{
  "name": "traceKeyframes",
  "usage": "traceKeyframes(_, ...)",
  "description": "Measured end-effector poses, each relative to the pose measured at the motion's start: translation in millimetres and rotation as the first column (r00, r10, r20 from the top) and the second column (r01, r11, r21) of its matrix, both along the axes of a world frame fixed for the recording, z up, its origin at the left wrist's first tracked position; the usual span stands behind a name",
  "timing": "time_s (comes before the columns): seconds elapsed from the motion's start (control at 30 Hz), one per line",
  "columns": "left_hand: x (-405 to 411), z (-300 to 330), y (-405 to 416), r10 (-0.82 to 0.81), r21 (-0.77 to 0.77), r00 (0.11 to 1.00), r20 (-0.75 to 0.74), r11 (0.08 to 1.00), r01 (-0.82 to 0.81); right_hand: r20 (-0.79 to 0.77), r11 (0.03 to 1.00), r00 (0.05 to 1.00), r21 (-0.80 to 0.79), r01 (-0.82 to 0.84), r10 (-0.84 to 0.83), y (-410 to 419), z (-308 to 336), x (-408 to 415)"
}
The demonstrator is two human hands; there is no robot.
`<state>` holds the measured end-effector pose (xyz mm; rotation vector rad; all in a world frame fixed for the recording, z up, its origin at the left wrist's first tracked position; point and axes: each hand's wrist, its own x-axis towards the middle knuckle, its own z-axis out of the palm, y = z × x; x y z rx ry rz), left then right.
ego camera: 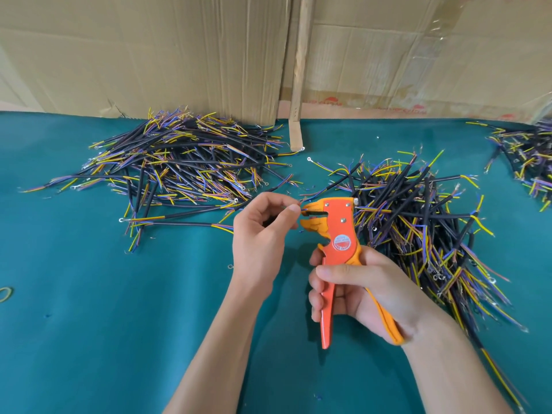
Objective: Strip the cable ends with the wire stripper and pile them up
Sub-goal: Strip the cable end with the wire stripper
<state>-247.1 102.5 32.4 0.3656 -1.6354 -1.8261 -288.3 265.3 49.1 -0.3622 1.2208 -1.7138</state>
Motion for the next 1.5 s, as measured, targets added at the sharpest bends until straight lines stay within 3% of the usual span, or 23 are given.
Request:
traceKeyframes(0.3,-0.7,-1.5,-2.0,0.004,0.0,1.0,0.007,1.0,-0.004,0.063,0.995,0.997,-0.088,0.045,-0.04,-6.8,1.4,6.7)
traceKeyframes(1.5,3.8,0.8,0.6,-0.1,-0.006,0.994,0.049,0.995,0.101,0.008,0.998,0.999,-0.053,0.038,-0.037,-1.8,0.3,1.0)
